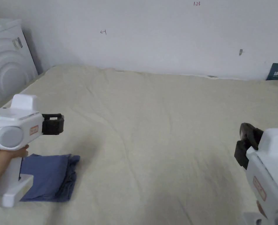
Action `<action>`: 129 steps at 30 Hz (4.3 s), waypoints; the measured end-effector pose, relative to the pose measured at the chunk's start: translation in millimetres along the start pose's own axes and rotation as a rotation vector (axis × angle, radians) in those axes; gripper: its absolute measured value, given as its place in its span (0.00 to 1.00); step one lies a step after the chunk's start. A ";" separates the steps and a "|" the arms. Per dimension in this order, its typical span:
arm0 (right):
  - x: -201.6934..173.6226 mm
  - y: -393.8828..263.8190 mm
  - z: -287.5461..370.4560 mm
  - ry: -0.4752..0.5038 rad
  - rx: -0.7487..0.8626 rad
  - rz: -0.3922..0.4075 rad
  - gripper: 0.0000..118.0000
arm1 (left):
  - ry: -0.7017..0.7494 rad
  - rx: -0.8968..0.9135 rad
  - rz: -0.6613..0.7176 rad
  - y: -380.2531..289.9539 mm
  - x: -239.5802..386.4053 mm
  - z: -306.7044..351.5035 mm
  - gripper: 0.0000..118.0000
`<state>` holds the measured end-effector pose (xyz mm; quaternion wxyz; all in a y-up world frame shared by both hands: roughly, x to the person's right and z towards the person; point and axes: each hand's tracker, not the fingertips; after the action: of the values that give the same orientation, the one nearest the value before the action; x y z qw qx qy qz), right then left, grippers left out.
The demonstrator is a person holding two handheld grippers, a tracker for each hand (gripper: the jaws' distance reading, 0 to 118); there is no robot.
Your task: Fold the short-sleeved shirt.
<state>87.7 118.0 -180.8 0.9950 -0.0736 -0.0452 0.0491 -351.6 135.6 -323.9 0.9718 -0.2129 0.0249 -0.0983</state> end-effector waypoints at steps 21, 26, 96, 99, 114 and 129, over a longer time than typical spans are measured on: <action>75.0 18.7 39.9 -0.129 0.157 -0.005 0.02 | -0.093 0.528 0.102 -7.0 194.2 115.2 0.76; 80.5 15.0 40.7 -0.130 0.155 -0.008 0.02 | -0.120 0.516 0.133 -16.3 205.1 112.6 0.37; 83.4 13.5 50.1 -0.138 0.135 -0.017 0.92 | -0.157 0.476 0.127 -23.7 215.7 113.3 0.93; 83.6 11.5 51.3 -0.137 0.149 -0.031 1.00 | -0.141 0.493 0.140 -25.5 215.7 115.3 1.00; 83.0 14.3 51.9 -0.142 0.145 -0.035 1.00 | -0.116 0.494 0.139 -26.5 213.8 118.3 1.00; 79.7 16.5 52.7 -0.139 0.147 -0.039 1.00 | -0.111 0.500 0.139 -27.4 211.5 119.4 1.00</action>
<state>160.1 150.0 -124.8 0.9930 0.0041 -0.1120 0.0380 -138.6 117.4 -205.4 0.9985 0.0308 -0.0388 -0.0229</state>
